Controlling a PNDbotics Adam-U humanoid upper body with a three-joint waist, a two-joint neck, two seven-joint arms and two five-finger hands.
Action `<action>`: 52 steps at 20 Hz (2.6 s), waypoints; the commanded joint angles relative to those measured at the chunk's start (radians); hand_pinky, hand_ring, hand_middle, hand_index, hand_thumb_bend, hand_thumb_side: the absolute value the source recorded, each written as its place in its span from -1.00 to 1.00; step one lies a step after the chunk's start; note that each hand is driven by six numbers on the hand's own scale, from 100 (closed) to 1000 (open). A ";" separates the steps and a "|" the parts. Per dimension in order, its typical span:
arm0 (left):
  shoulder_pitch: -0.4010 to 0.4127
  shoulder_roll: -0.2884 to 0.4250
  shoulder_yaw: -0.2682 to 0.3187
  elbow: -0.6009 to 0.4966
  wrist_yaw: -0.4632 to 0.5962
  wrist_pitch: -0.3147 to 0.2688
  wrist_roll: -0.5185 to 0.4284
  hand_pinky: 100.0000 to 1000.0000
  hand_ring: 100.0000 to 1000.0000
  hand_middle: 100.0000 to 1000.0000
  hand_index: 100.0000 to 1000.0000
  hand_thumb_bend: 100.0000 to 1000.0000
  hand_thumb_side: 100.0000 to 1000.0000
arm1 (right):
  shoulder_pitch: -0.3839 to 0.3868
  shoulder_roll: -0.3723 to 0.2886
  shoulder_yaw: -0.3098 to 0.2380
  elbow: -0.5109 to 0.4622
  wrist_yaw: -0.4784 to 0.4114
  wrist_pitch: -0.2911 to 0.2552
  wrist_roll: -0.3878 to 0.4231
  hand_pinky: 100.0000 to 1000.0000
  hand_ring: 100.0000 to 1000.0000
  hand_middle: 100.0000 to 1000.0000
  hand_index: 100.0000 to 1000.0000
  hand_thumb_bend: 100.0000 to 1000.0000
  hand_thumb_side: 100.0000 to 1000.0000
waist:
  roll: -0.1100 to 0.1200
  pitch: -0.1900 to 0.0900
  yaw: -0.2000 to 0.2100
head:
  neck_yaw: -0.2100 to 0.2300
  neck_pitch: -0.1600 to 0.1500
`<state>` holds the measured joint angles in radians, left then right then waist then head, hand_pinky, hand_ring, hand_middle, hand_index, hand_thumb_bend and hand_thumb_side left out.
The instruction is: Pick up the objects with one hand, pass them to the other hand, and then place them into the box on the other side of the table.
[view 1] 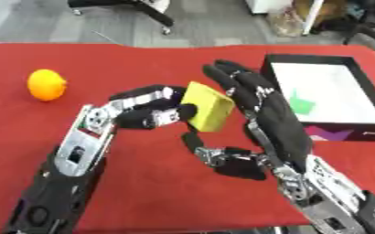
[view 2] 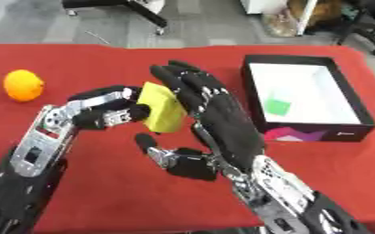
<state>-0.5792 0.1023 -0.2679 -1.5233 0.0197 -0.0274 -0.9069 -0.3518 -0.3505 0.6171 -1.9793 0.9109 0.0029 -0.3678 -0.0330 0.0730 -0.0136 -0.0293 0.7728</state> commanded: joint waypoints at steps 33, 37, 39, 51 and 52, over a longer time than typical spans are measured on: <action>0.082 0.131 0.314 -0.029 0.130 0.065 0.090 0.32 0.35 0.33 0.59 -0.90 1.00 | 0.088 -0.224 -0.192 -0.021 -0.248 0.052 -0.365 0.23 0.43 -0.22 0.21 -1.00 -0.80 | 0.008 -0.008 0.011 | -0.101 -0.003; 0.147 0.158 0.397 -0.066 0.138 0.072 0.195 0.30 0.30 0.27 0.54 -0.94 0.95 | 0.173 -0.340 -0.262 -0.021 -0.448 0.174 -0.460 0.15 0.51 -0.22 0.28 -1.00 -0.84 | 0.015 -0.003 0.022 | -0.141 -0.003; 0.188 0.162 0.434 -0.093 0.147 0.073 0.233 0.30 0.29 0.26 0.53 -0.94 0.93 | 0.198 -0.403 -0.294 -0.021 -0.571 0.256 -0.504 0.13 0.55 -0.21 0.33 -1.00 -0.87 | 0.020 -0.001 0.030 | -0.161 -0.003; 0.291 0.099 0.528 -0.258 0.147 0.037 0.284 0.30 0.28 0.24 0.54 -1.00 0.76 | 0.113 -0.634 -0.329 0.128 -1.138 0.630 -0.524 0.19 0.83 0.06 0.69 -0.55 -0.70 | 0.046 0.003 0.094 | -0.266 -0.003; 0.295 0.095 0.529 -0.267 0.147 0.038 0.283 0.30 0.28 0.24 0.54 -1.00 0.76 | 0.097 -0.636 -0.320 0.168 -1.149 0.636 -0.505 0.22 0.88 0.15 0.75 -0.39 -0.63 | 0.047 0.003 0.100 | -0.274 -0.003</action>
<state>-0.2768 0.1904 0.2499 -1.7572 0.1612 0.0134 -0.6260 -0.2390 -0.9412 0.2998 -1.8435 -0.2112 0.4295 -0.6877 0.0157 0.0824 0.0888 -0.2919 0.7729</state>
